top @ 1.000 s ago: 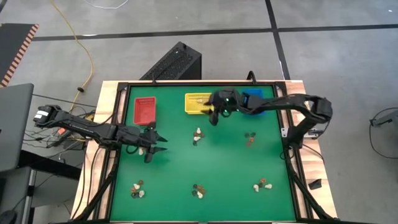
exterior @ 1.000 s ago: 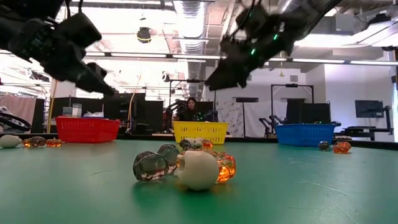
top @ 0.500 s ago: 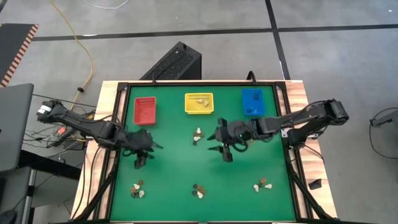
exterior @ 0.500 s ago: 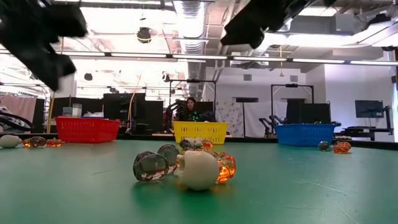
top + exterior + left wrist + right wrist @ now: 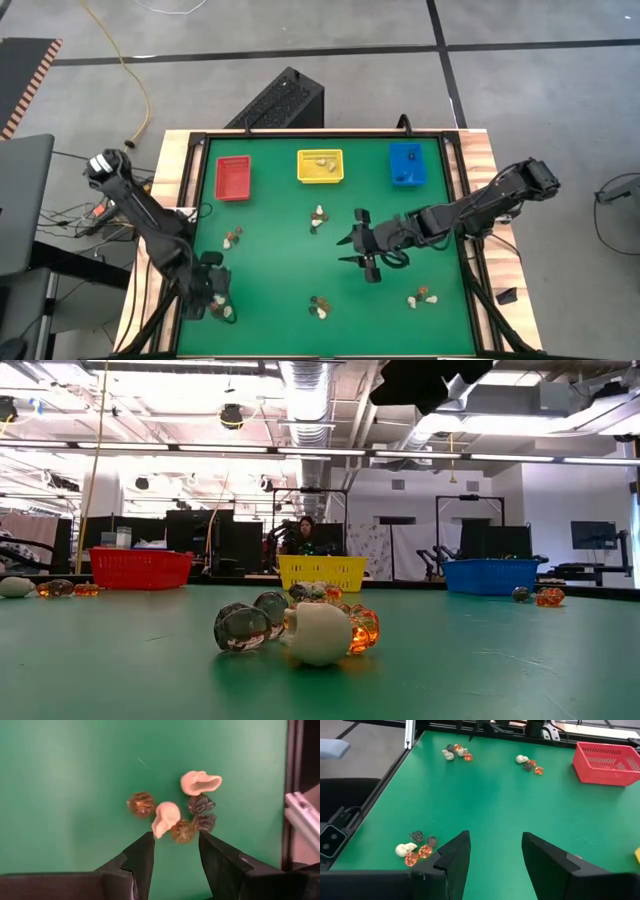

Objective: Sort Halloween decoration
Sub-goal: Put the purple skull toy into the blue bin

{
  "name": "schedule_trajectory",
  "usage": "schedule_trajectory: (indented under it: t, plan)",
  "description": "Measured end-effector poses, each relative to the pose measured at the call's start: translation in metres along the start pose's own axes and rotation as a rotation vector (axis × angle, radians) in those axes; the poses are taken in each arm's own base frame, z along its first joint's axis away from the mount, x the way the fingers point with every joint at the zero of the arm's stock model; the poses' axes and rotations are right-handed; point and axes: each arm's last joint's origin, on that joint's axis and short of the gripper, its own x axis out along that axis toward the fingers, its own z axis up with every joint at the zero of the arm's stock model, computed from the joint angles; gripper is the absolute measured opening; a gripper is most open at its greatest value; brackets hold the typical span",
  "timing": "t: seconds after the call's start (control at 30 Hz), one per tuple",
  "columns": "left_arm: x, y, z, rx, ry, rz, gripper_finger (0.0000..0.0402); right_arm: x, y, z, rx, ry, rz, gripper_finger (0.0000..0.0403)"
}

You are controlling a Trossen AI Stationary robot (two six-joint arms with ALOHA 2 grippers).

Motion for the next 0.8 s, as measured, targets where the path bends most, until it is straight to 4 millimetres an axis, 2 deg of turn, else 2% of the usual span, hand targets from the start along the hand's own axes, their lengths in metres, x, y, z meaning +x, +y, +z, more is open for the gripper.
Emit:
schedule_trajectory:
  t: [0.3,0.6,0.8]
  plan:
    - [0.03,-0.025,-0.008,0.082,0.032,-0.064,0.0143,0.001,-0.007,0.002,0.019,-0.014,-0.023,0.0208]
    - [0.051,-0.029,-0.011,0.164,0.065,-0.038,0.0143,0.003,-0.019,0.002,0.036,-0.011,-0.059,0.0208]
    - [0.058,-0.028,-0.011,0.194,0.07,-0.007,0.0143,0.003,-0.019,0.002,0.035,-0.009,-0.059,0.0207]
